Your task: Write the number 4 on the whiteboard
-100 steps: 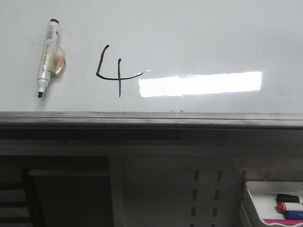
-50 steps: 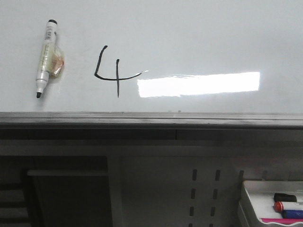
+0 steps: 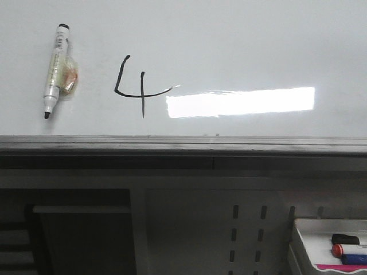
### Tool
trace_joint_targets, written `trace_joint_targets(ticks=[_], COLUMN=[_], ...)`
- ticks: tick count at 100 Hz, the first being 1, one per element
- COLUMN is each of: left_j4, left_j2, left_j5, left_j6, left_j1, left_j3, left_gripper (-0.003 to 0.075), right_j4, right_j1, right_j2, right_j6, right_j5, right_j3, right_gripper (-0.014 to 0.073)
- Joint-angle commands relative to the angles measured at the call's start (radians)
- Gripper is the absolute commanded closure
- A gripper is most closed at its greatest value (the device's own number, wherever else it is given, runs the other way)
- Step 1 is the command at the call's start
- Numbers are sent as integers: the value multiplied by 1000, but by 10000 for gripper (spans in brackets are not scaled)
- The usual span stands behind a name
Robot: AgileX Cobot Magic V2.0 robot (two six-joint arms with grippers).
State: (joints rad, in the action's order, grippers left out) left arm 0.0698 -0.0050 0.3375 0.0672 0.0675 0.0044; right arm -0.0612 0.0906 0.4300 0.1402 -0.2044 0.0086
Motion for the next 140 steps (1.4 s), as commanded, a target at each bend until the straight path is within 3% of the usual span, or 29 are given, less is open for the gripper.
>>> trace_joint_targets(ticks=[1, 26, 48, 140], left_j4=[-3, -3, -3, -3], left_j2=[-26, -26, -26, -26], left_j5=[-53, -53, -53, -61], left_j6=[0, 0, 0, 0], left_j1=[4, 4, 4, 4], left_j3=[33, 33, 33, 33], left_gripper=[741, 741, 741, 741], right_j4=[-6, -2, 32, 73], right_j1=[-32, -116, -120, -128], right_j2=[-53, -216, -459, -456], right_j6=[0, 0, 0, -44], right_j5=[-76, 261, 540, 521], right_j3=[17, 25, 25, 25], right_gripper=[658, 658, 658, 658])
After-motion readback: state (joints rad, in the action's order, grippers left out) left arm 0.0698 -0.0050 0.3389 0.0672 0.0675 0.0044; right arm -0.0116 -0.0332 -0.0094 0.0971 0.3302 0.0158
